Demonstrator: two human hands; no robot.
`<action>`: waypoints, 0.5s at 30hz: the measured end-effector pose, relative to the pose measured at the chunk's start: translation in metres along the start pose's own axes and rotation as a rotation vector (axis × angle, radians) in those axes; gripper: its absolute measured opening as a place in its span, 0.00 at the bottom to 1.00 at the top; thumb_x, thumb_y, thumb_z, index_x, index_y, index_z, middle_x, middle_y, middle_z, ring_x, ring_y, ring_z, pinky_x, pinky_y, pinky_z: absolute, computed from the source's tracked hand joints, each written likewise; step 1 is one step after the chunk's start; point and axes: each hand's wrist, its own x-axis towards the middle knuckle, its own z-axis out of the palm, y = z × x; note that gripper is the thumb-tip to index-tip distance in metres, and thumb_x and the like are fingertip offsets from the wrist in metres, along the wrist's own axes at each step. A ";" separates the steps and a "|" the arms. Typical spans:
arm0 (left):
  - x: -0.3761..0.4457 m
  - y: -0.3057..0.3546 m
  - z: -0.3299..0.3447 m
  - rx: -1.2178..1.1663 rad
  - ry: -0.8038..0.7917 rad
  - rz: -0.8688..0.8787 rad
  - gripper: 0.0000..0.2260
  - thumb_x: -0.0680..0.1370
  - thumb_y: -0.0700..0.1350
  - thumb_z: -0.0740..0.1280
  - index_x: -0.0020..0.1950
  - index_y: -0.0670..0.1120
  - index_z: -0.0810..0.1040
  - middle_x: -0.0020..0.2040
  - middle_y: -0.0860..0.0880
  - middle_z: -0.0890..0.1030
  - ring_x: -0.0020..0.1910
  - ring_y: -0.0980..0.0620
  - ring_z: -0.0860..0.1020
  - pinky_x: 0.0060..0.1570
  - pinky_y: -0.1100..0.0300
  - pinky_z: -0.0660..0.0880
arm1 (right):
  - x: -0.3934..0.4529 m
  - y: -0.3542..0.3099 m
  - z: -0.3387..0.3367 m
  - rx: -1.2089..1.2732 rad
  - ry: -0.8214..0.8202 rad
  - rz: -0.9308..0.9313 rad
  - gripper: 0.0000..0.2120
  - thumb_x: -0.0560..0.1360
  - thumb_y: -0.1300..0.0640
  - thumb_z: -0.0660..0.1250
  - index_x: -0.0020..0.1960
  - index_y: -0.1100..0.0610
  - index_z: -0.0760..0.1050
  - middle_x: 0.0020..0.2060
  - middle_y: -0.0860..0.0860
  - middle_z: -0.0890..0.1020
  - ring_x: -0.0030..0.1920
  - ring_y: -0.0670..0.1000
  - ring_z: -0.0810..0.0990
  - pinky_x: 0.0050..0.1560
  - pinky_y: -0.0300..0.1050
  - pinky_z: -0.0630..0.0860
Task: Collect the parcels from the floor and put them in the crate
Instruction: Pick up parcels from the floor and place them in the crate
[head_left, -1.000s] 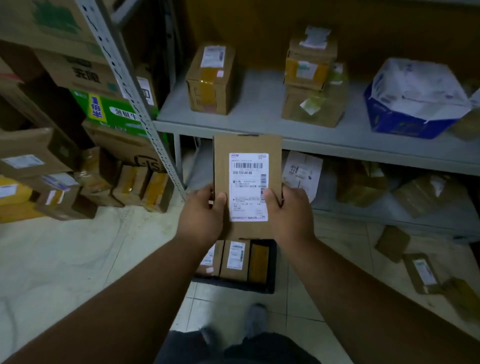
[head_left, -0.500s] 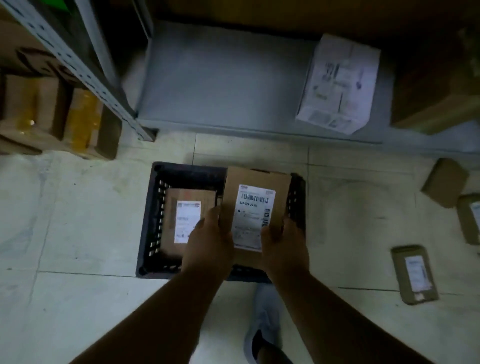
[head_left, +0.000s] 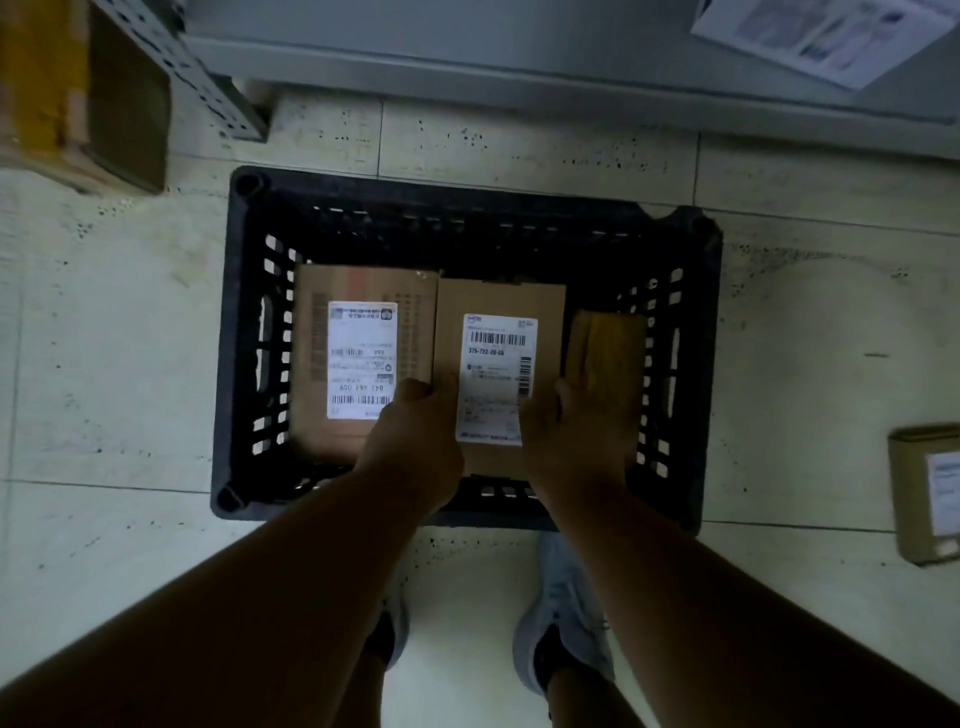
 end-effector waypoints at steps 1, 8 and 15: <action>0.001 -0.001 0.001 -0.018 -0.016 -0.010 0.26 0.78 0.35 0.60 0.76 0.45 0.62 0.68 0.42 0.68 0.65 0.42 0.71 0.62 0.54 0.74 | -0.002 0.001 0.003 -0.014 0.007 -0.011 0.17 0.82 0.49 0.58 0.66 0.57 0.71 0.61 0.54 0.78 0.59 0.55 0.79 0.57 0.47 0.79; -0.006 0.011 -0.027 0.102 -0.193 -0.011 0.26 0.81 0.38 0.59 0.78 0.48 0.56 0.70 0.43 0.69 0.60 0.44 0.75 0.53 0.56 0.78 | 0.000 -0.001 -0.002 0.028 -0.188 0.079 0.22 0.79 0.47 0.66 0.70 0.54 0.68 0.64 0.53 0.78 0.60 0.54 0.79 0.47 0.40 0.79; -0.098 0.063 -0.114 -0.050 0.020 0.045 0.31 0.78 0.33 0.61 0.76 0.56 0.62 0.77 0.48 0.63 0.71 0.45 0.68 0.58 0.57 0.76 | -0.069 -0.057 -0.128 -0.084 -0.006 -0.049 0.27 0.77 0.47 0.66 0.72 0.55 0.63 0.64 0.54 0.74 0.63 0.58 0.77 0.56 0.53 0.80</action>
